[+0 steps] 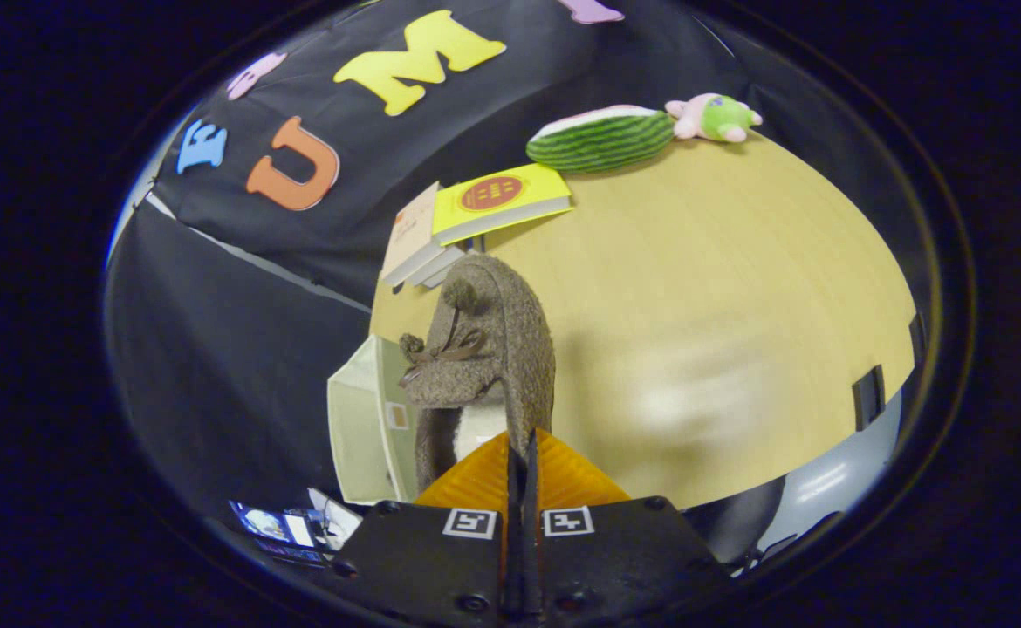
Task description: Open the storage box then place both shoes into the box .Put the left shoe in first, then the right shoe, with the right side of both shoes facing outward in a uniform manner.
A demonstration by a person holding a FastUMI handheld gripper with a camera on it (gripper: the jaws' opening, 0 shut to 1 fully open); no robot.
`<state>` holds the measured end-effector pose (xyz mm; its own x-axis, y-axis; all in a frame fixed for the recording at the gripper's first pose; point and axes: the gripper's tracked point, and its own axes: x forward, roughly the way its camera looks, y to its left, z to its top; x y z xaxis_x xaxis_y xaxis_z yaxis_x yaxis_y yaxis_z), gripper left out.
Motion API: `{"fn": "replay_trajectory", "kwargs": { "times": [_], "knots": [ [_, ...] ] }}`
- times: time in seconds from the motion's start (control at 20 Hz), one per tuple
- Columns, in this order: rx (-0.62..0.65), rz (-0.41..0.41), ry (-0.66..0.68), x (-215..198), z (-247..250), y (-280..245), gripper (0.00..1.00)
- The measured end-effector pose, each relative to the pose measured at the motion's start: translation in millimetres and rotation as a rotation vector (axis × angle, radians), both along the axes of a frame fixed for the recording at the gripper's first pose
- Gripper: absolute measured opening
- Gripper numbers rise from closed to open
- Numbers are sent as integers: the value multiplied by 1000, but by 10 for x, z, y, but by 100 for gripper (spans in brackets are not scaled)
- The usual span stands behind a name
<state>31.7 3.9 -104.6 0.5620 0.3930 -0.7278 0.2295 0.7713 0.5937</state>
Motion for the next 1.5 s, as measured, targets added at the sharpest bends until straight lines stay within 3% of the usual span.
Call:
{"fn": "replay_trajectory", "kwargs": {
  "times": [0.25,0.5,0.9,1.05,1.2,1.35,1.5],
  "knots": [
    [-13,102,-64,137,418,1098,6],
    [-40,144,-29,374,294,1904,6],
    [-172,82,8,642,-202,2068,6],
    [-176,106,7,627,-209,2110,6],
    [-255,89,-101,762,-83,2027,32],
    [-239,115,-239,772,237,2147,37],
    [-361,114,-448,755,627,1908,66]
  ]
}}
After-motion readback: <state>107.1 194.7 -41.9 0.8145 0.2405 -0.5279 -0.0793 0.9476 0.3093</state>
